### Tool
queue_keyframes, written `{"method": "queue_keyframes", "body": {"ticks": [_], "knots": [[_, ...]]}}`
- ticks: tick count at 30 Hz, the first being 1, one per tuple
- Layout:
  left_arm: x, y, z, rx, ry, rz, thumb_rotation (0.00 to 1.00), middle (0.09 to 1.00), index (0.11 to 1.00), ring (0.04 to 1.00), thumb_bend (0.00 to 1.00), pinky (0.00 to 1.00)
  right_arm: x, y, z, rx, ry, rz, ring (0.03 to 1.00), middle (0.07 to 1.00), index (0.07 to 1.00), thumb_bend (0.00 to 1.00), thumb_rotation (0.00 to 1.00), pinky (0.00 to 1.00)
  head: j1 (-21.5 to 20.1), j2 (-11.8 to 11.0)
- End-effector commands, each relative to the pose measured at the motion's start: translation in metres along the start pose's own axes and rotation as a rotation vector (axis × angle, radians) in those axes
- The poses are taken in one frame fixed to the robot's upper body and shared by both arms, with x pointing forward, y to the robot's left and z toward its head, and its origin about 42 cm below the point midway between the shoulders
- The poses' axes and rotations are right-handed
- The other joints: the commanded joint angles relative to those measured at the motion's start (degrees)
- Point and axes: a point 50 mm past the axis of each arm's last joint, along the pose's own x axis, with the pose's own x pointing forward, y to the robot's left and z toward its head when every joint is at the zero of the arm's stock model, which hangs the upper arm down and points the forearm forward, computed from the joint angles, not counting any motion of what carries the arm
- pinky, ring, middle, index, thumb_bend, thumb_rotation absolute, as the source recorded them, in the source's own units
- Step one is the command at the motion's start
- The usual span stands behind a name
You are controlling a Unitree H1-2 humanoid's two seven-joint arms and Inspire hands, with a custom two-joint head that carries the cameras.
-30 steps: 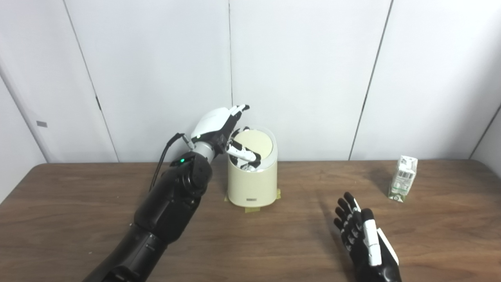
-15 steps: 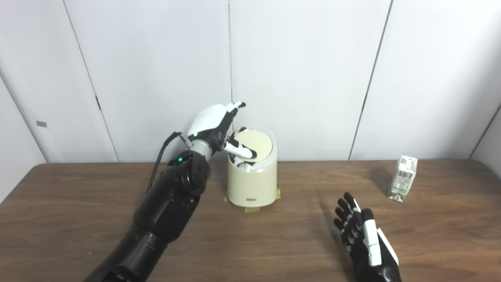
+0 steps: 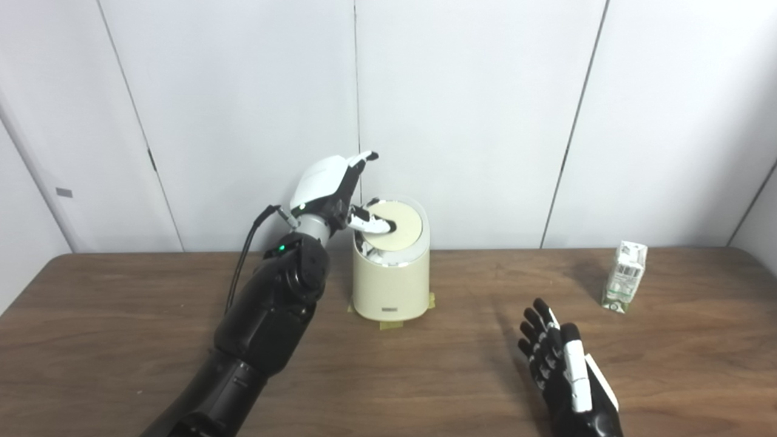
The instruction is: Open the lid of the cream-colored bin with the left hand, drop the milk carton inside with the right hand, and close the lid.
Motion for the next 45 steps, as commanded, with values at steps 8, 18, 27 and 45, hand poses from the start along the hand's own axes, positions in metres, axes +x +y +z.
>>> {"method": "queue_keyframes", "body": {"ticks": [8,18,27,45], "knots": [[0.009,0.0184,0.0197,0.029,-0.088,0.049,0.09,0.951,0.931,0.942,0.82,0.9,0.0095,0.0026,0.0142,0.005,-0.067,0.005,1.0,1.0,1.0,0.68,0.97,1.0,-0.1,0.1],[0.0087,0.0213,0.0159,0.147,-0.123,0.068,0.07,0.935,0.928,0.943,0.85,0.93,0.0096,0.0017,0.014,0.0,-0.073,0.001,1.0,1.0,1.0,0.68,0.97,1.0,0.0,0.2],[0.0079,0.024,0.017,0.364,-0.171,0.1,0.02,0.901,0.934,0.916,0.96,0.92,0.0099,0.0032,0.0147,0.009,-0.075,0.003,1.0,1.0,1.0,0.68,0.96,1.0,0.0,0.3],[0.0062,0.0226,0.0195,0.439,-0.15,0.053,0.0,0.933,0.963,0.934,0.98,0.96,0.0106,0.006,0.0161,0.009,-0.077,0.008,1.0,1.0,1.0,0.69,0.96,1.0,-0.4,0.3]]}}
